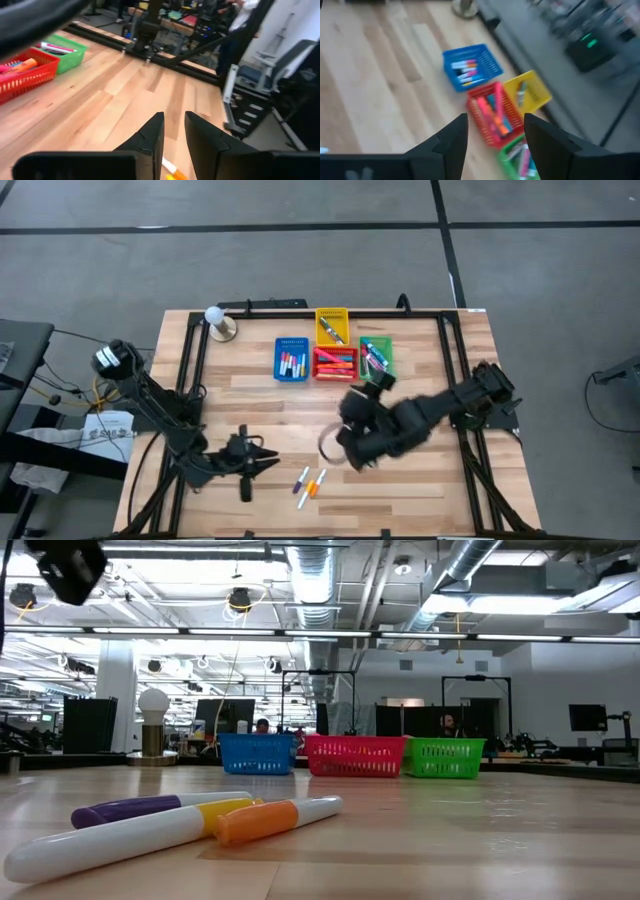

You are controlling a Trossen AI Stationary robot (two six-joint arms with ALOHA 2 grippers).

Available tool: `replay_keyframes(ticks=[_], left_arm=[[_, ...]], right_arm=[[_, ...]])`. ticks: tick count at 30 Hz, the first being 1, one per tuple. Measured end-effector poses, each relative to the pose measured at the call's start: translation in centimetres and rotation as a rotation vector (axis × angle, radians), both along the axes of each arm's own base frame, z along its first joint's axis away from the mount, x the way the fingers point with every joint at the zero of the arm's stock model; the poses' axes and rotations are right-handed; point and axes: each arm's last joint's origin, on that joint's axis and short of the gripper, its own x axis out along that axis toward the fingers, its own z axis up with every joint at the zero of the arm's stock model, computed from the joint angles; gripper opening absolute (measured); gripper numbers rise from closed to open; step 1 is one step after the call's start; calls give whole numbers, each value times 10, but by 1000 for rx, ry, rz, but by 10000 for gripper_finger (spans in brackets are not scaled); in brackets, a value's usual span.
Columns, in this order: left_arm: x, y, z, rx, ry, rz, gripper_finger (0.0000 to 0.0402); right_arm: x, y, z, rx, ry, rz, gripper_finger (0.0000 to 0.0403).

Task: Pick & Place Markers
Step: Put the small purple highlighter pen into the blue bin

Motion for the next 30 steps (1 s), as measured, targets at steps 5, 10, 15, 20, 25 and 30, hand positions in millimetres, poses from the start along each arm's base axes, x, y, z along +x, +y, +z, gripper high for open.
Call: replay_keyframes(ticks=[5, 10, 15, 20, 25, 30], left_arm=[[36, -5, -7, 1, 36, 35, 76], [71, 2, -20, -64, 98, 9, 76], [83, 11, -30, -147, 229, -49, 76], [84, 14, -34, -239, 282, -50, 76], [84, 14, -34, -283, 282, -34, 76], [84, 12, -35, -352, 289, -36, 76]], right_arm=[[-22, 21, 1, -163, -60, 4, 164], [-33, 27, -11, -173, -9, 38, 143], [-50, 32, -35, -156, 18, 110, 106], [-64, 25, -73, 56, -63, 233, 57], [-73, 15, -112, 354, -250, 444, 12], [-94, -1, -137, 416, -312, 486, 9]])
